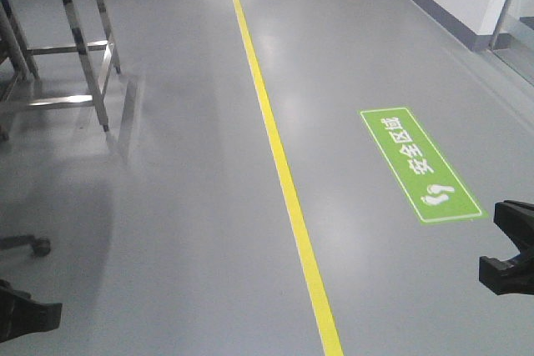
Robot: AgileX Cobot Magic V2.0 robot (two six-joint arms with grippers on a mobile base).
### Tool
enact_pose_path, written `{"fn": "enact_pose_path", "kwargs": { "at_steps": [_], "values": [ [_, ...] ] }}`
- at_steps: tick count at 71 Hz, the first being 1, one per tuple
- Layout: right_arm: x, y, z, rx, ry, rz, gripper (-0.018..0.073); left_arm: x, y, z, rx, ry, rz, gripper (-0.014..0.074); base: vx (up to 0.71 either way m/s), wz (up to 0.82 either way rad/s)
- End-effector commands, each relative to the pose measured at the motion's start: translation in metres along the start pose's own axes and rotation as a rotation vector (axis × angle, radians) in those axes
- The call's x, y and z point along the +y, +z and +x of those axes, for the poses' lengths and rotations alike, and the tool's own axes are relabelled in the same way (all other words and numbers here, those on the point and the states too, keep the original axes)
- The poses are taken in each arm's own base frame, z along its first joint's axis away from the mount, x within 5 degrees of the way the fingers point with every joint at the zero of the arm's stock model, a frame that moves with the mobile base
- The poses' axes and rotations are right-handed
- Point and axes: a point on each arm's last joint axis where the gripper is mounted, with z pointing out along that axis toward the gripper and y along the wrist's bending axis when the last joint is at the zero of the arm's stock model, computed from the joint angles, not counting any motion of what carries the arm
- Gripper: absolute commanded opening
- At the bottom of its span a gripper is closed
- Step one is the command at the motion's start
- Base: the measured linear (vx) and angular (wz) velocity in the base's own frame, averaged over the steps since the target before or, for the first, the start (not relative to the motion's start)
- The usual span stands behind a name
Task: Move and align brake pads A on conveyor
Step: 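Drive along the yellow floor line toward the steel table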
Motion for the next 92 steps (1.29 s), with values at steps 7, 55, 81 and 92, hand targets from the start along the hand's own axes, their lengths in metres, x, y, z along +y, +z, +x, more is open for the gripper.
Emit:
{"fn": "enact_pose_path", "kwargs": {
  "at_steps": [7, 55, 81, 92],
  "values": [
    [0.0005, -0.0042, -0.0152, -0.100, -0.004, -0.008, -0.0008, -0.0019, -0.0079, -0.0088, -0.070, -0.004, 0.026, -0.0006, 0.72, 0.00],
    [0.0005, -0.0042, -0.0153, -0.101, -0.004, -0.008, -0.0008, -0.0019, -0.0079, -0.0088, -0.070, -0.004, 0.026, -0.0006, 0.74, 0.04],
    [0.0005, -0.0042, -0.0152, -0.100, -0.004, -0.008, -0.0008, -0.0019, -0.0079, -0.0088, -0.070, -0.004, 0.026, -0.0006, 0.74, 0.02],
    [0.0005, -0.0042, -0.0152, -0.100, -0.004, -0.008, -0.0008, -0.0019, -0.0079, -0.0088, -0.070, -0.004, 0.026, -0.0006, 0.71, 0.07]
  ]
}}
